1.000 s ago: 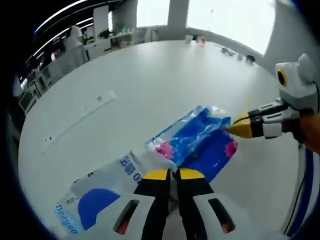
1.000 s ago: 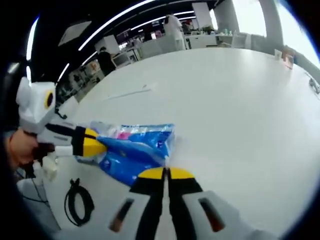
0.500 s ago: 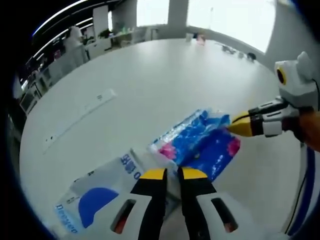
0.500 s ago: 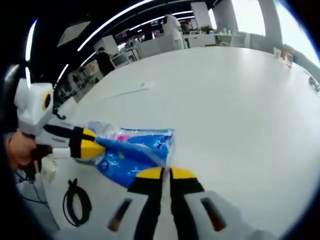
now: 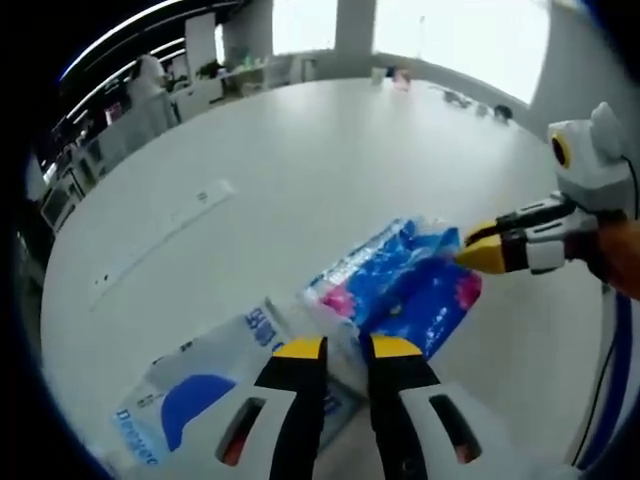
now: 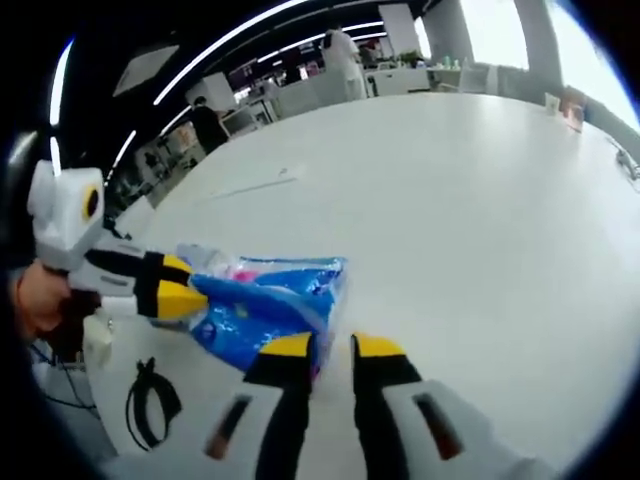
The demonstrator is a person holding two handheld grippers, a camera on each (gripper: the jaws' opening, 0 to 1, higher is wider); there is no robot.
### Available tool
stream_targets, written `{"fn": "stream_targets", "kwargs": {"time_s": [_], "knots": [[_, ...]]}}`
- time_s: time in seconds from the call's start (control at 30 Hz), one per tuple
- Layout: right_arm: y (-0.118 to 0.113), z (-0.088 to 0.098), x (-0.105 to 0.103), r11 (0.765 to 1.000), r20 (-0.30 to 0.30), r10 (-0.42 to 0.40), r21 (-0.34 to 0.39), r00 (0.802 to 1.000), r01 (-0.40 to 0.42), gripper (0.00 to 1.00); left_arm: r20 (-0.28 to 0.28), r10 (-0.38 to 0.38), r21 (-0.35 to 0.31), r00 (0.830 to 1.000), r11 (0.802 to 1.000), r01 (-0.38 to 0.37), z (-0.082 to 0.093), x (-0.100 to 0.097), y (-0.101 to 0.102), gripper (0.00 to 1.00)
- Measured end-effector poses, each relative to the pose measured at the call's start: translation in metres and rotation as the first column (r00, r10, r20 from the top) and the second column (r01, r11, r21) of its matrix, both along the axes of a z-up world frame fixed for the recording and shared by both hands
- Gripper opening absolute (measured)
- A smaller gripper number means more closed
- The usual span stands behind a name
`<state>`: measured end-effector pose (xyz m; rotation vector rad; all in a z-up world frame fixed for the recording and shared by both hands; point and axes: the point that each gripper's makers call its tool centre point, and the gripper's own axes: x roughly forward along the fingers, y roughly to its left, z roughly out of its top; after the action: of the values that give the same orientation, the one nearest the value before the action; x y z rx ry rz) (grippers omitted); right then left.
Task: Arrange the tabletop items into an orderly group along one side of the table until the central work area is clear of visible clutter.
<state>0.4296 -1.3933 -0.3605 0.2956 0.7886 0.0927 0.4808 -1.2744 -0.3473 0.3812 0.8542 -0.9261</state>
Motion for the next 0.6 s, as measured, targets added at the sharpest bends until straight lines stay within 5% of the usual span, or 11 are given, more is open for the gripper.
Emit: {"fn": "stream_targets", "kwargs": {"time_s": [0.6], "knots": [[-0.004,0.018,-0.001,1.000,0.047,-0.023,-0.004,0.999,0.023,0.29,0.011,-0.008,-0.050,1.000,0.999,0.008,0.016,0.002,-0.002,0.24]]}}
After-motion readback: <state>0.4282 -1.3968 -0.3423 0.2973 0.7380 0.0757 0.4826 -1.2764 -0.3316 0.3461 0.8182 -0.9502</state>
